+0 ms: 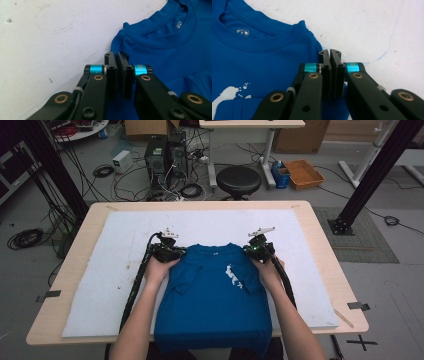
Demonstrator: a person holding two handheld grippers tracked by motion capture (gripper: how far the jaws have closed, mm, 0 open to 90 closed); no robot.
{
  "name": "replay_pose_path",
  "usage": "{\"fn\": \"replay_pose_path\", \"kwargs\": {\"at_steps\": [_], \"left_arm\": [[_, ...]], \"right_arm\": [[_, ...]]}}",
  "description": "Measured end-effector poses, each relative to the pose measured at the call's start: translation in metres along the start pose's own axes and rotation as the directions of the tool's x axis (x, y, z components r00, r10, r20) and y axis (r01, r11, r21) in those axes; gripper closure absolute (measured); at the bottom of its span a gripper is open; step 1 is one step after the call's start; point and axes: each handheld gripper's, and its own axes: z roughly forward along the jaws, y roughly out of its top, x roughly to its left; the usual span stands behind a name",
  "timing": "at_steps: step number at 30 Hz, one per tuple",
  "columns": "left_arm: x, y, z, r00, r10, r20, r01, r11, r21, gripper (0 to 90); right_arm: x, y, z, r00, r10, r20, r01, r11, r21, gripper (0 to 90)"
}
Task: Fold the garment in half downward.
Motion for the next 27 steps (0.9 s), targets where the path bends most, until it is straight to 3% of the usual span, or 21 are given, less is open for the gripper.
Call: {"fn": "replay_pose_path", "kwargs": {"at_steps": [5, 10, 14, 19, 22, 24, 27], "left_arm": [[0.003, 0.002, -0.008, 0.9997, -0.022, 0.01, 0.023, 0.9989, -0.041, 86.9], [0.0, 0.002, -0.02, 0.9985, -0.029, 0.046, 0.034, 0.9943, -0.101, 86.9], [-0.007, 0.0, -0.032, 0.9984, 0.0, 0.056, 0.007, 0.991, -0.133, 86.9], [-0.017, -0.002, -0.054, 0.9963, 0.054, 0.067, -0.043, 0.9864, -0.159, 86.8], [-0.021, -0.004, -0.062, 0.9941, 0.078, 0.076, -0.065, 0.9843, -0.164, 86.9], [-0.03, -0.009, -0.071, 0.9895, 0.116, 0.086, -0.101, 0.9822, -0.158, 86.9], [-0.036, -0.013, -0.076, 0.9862, 0.135, 0.096, -0.119, 0.9802, -0.158, 86.9]], "right_arm": [[-0.001, 0.002, -0.01, 0.9994, 0.026, -0.023, -0.027, 0.998, -0.052, 88.9], [-0.003, 0.002, -0.021, 0.9924, 0.09, -0.084, -0.099, 0.989, -0.109, 88.9], [-0.001, 0.001, -0.031, 0.9946, 0.075, -0.073, -0.083, 0.988, -0.129, 88.9], [0.005, -0.008, -0.051, 0.9943, 0.055, -0.091, -0.071, 0.981, -0.18, 88.8], [0.01, -0.013, -0.063, 0.9922, 0.054, -0.112, -0.076, 0.976, -0.205, 88.9], [0.014, -0.017, -0.071, 0.9899, 0.052, -0.131, -0.08, 0.973, -0.218, 88.8], [0.02, -0.021, -0.076, 0.9904, 0.032, -0.135, -0.062, 0.973, -0.22, 88.9]]}}
